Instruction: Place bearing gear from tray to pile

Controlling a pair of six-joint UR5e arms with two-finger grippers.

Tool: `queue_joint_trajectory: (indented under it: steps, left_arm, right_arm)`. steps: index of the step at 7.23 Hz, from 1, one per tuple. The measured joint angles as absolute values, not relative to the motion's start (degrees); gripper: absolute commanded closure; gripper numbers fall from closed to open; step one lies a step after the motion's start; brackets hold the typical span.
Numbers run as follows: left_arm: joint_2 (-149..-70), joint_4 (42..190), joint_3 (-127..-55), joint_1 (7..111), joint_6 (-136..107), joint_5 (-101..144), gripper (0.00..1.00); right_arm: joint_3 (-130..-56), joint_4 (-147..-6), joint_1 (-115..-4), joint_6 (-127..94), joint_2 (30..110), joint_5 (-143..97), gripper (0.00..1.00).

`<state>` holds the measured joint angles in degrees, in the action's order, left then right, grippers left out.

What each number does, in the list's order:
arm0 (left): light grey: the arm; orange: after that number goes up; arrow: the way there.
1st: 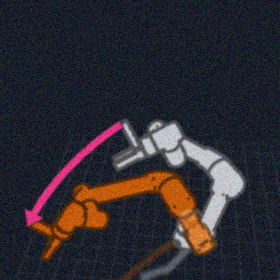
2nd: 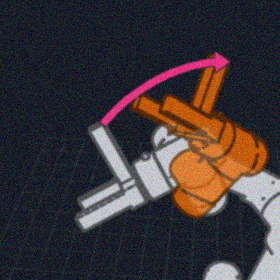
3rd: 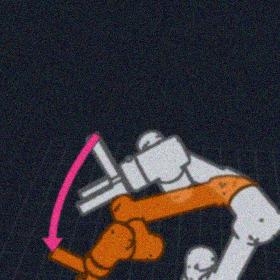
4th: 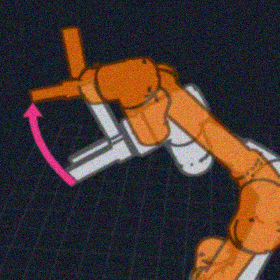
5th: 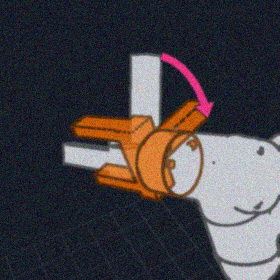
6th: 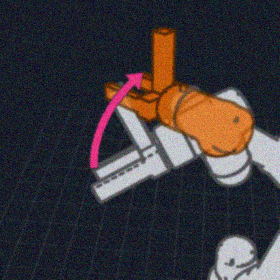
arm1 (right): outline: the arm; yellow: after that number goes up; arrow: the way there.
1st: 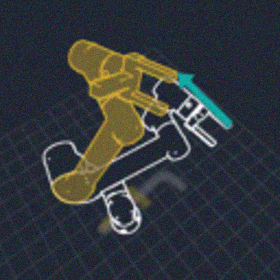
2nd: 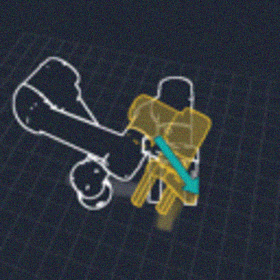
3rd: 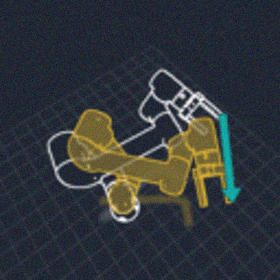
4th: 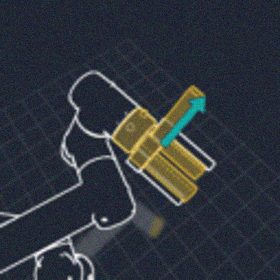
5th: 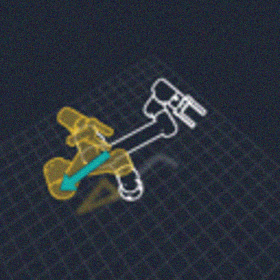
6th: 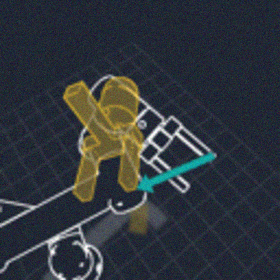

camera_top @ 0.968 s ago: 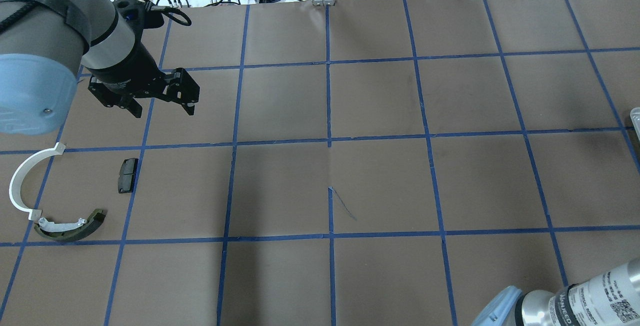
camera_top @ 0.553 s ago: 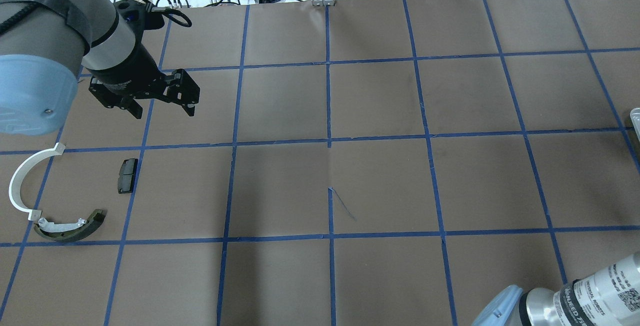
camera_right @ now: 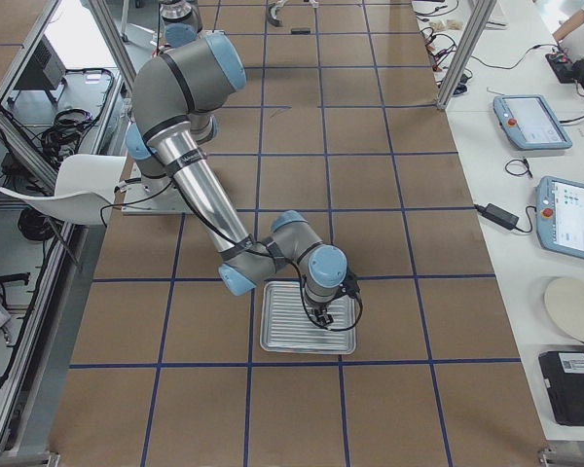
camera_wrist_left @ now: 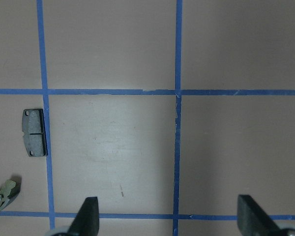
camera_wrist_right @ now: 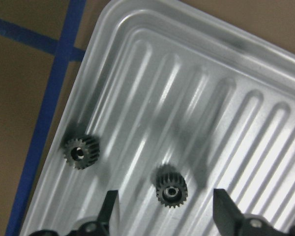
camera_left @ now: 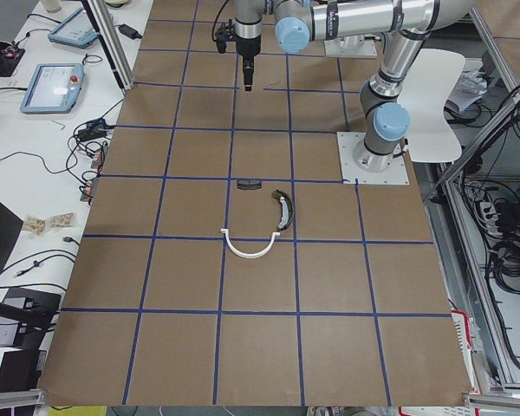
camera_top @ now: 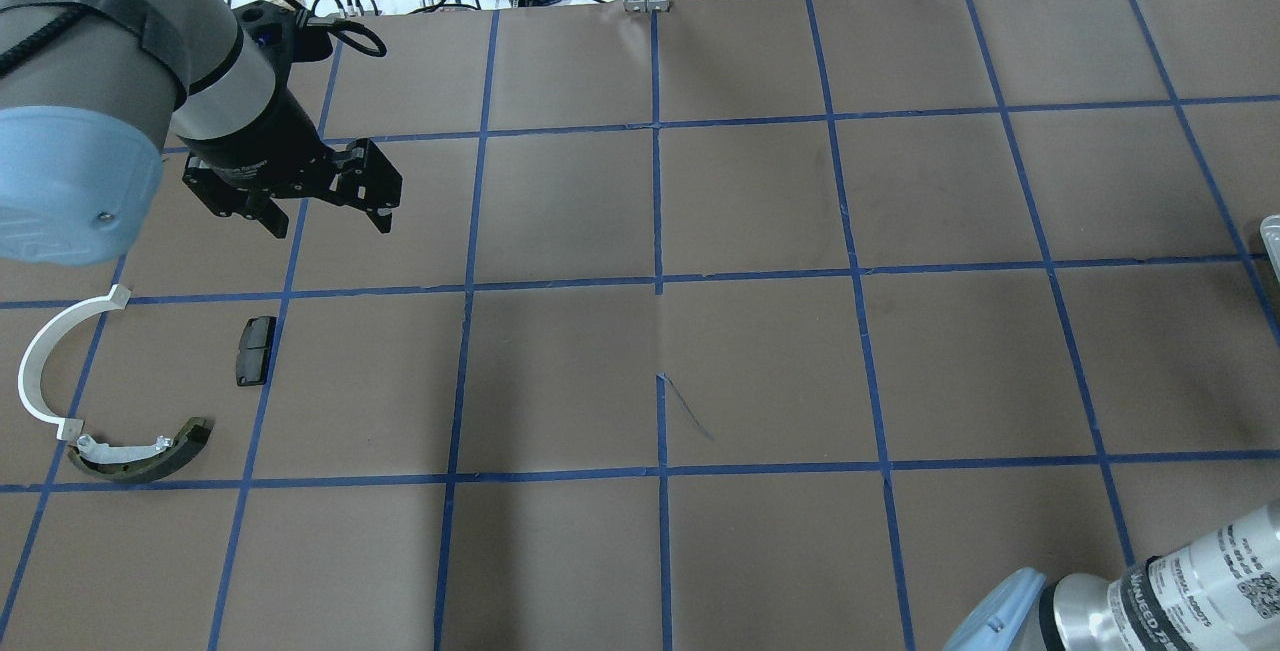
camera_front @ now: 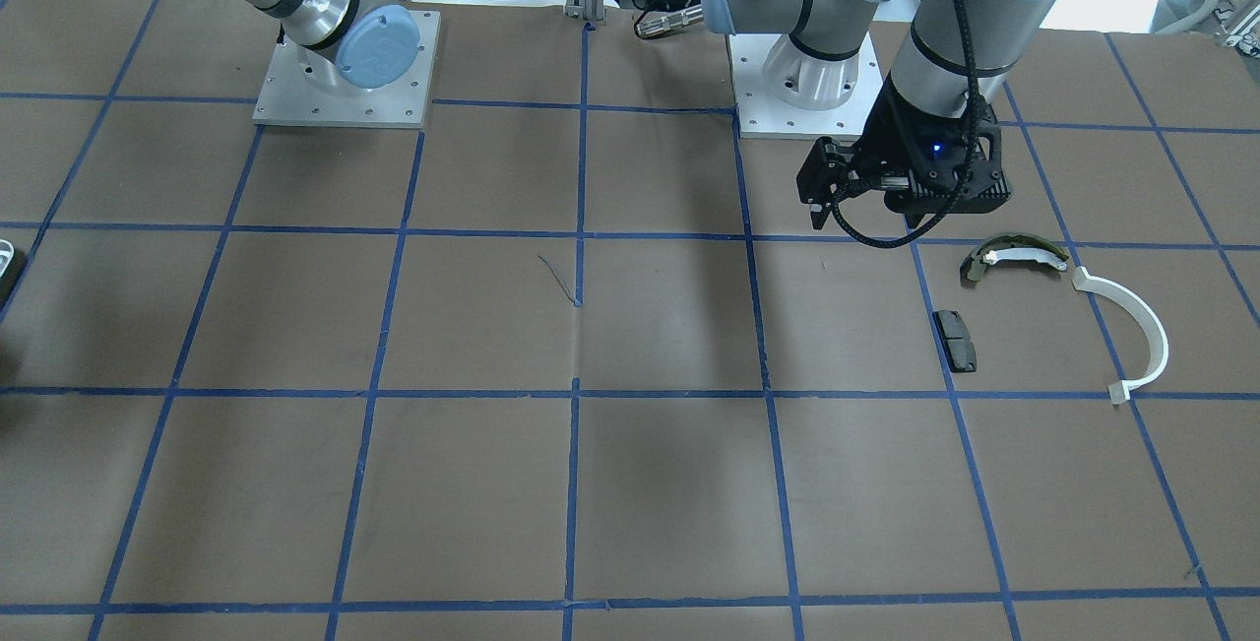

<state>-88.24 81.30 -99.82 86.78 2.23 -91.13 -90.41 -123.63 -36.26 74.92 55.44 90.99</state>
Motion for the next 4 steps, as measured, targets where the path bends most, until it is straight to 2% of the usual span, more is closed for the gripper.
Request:
queue_joint_trajectory:
  steps: [4]
  left_arm:
    - [-88.55,81.27,-99.83,86.77,2.27,-91.14,0.00]
  right_arm:
    - [-90.17,-126.57,-36.42,74.37,53.99,91.06,0.77]
